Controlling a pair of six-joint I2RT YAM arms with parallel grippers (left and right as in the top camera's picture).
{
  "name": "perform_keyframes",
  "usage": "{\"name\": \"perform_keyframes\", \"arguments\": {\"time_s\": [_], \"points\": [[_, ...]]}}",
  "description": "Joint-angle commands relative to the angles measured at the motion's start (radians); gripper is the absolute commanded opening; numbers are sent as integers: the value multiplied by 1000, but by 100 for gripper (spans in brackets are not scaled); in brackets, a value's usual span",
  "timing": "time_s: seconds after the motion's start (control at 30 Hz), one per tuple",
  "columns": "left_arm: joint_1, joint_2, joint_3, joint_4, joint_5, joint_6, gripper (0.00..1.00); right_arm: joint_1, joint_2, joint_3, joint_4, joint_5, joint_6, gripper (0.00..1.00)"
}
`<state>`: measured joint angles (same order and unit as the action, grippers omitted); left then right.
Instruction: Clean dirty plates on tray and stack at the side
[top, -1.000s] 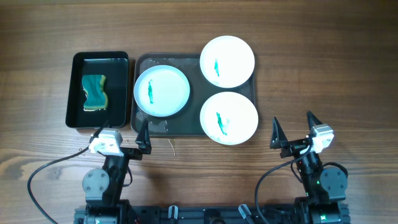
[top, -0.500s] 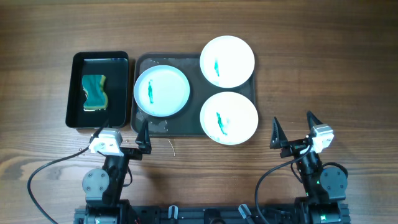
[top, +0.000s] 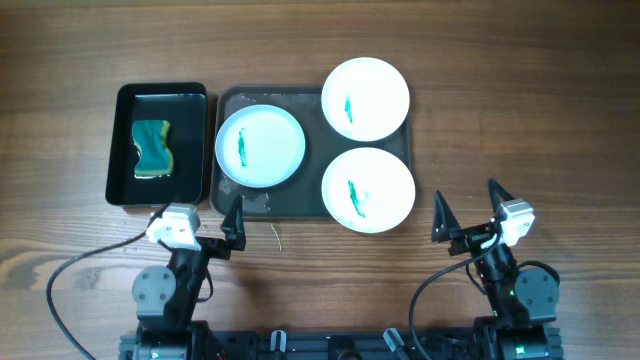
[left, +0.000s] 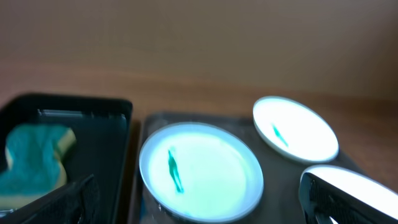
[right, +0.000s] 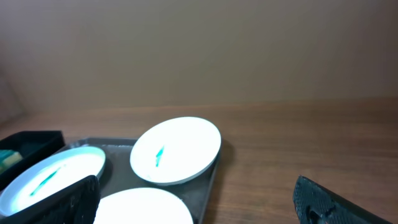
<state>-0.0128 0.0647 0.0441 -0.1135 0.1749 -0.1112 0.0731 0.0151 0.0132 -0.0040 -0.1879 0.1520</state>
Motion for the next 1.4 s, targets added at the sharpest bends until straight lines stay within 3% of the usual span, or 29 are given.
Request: {"name": "perform_keyframes", "arguments": {"time_s": [0.0,0.33,0.6,0.8,0.97,1.03,1.37], "points": [[4,97,113,-43,46,-2,100,-4,22,72,-24,-63,5,100],[4,483,525,-306,106,-2,100,-4,229,335,-206,-107,5,100],[4,808,935,-689,106,-2,100,-4,494,635,-420,-156,5,100],[4,960,1128,-871,106,-2,100,-4,664,789,-566,-160,5,100],[4,992,1194,-883,104,11,100,-4,821,932,-702,-275,-39,100],[4,989,1194,-873,105,28,100,-4,874,962,-705,-357,-69,100],[4,989,1194,-893,106,17,100,-4,1070,962,-693,-376,-12,100]]}}
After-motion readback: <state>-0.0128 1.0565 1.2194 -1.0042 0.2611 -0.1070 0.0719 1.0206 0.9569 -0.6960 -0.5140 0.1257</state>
